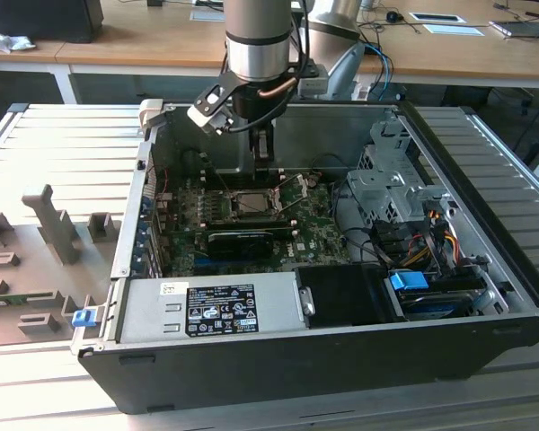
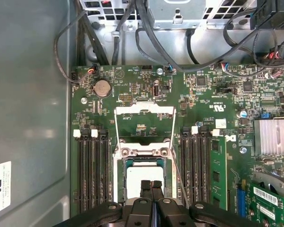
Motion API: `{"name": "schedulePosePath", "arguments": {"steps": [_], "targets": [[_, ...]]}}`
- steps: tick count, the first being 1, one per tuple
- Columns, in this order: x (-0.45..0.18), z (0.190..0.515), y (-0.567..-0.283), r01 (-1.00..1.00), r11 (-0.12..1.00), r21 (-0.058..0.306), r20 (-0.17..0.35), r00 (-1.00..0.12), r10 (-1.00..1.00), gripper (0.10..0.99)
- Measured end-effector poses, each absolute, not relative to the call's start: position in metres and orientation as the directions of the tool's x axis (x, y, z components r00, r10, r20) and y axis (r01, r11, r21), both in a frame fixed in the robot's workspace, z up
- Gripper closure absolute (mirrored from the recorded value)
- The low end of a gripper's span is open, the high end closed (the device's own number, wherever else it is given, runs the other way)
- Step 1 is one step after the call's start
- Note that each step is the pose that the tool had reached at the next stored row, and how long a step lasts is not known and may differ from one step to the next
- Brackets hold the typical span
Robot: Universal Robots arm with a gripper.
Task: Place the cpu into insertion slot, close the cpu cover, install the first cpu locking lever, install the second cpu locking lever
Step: 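Close the cpu cover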
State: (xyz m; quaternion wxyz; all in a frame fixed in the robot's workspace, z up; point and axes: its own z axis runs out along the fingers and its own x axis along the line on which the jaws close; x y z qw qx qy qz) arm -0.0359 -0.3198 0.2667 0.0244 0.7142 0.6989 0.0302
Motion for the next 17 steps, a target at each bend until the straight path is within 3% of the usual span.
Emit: {"name": "schedulePosePath", "arguments": {"steps": [17], "targets": [[-0.036,0.280,-0.320,0.997,-0.022,0.077,0.009,0.021,1.000,0.980]]}}
